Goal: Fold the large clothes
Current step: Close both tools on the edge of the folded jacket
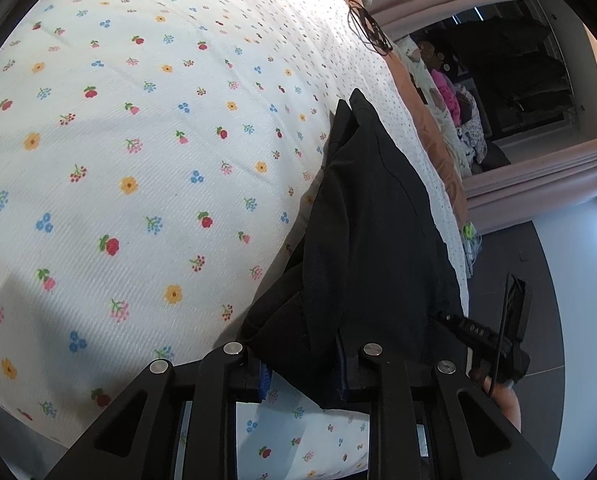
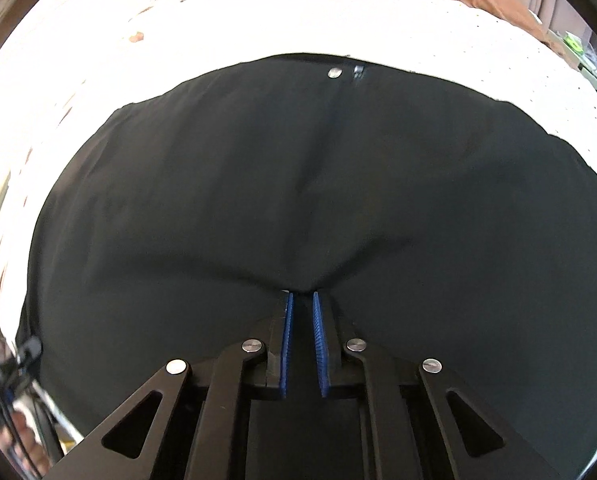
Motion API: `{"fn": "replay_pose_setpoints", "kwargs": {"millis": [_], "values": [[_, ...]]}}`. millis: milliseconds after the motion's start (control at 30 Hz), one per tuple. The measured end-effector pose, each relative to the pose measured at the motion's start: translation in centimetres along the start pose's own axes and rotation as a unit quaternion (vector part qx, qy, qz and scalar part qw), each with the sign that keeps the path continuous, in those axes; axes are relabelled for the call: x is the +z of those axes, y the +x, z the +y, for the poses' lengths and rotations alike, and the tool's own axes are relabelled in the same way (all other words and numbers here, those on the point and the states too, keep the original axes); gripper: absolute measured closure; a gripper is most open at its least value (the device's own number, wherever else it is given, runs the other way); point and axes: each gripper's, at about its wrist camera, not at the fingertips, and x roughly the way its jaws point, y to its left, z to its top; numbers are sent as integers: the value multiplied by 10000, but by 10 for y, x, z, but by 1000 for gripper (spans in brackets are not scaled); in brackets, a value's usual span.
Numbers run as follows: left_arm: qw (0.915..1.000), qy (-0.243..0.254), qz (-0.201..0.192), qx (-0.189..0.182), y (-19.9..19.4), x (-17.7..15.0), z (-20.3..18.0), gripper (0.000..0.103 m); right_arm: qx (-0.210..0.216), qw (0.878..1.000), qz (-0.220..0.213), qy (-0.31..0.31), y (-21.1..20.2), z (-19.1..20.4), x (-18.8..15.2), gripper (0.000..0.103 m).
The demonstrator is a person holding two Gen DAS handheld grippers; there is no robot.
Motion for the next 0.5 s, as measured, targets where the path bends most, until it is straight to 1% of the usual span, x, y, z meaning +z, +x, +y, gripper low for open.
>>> {"fn": "replay_pose_setpoints", "kwargs": {"millis": [100,200,400,500], "values": [[10000,-29,-17,15,1,0,0,78,-50,9999,-76,97,7,-6,15,103],[10000,-80,-20,14,1,0,0,78,49,9996,-131,251,17,-15,31,103],[10000,-71,-31,55,1,-1,1,78,-13,9983,-441,388,30,-26,61,103],[9999,-59,-33,89,2,-1,0,78,46,9973,-563,474,34,-28,72,103]]}}
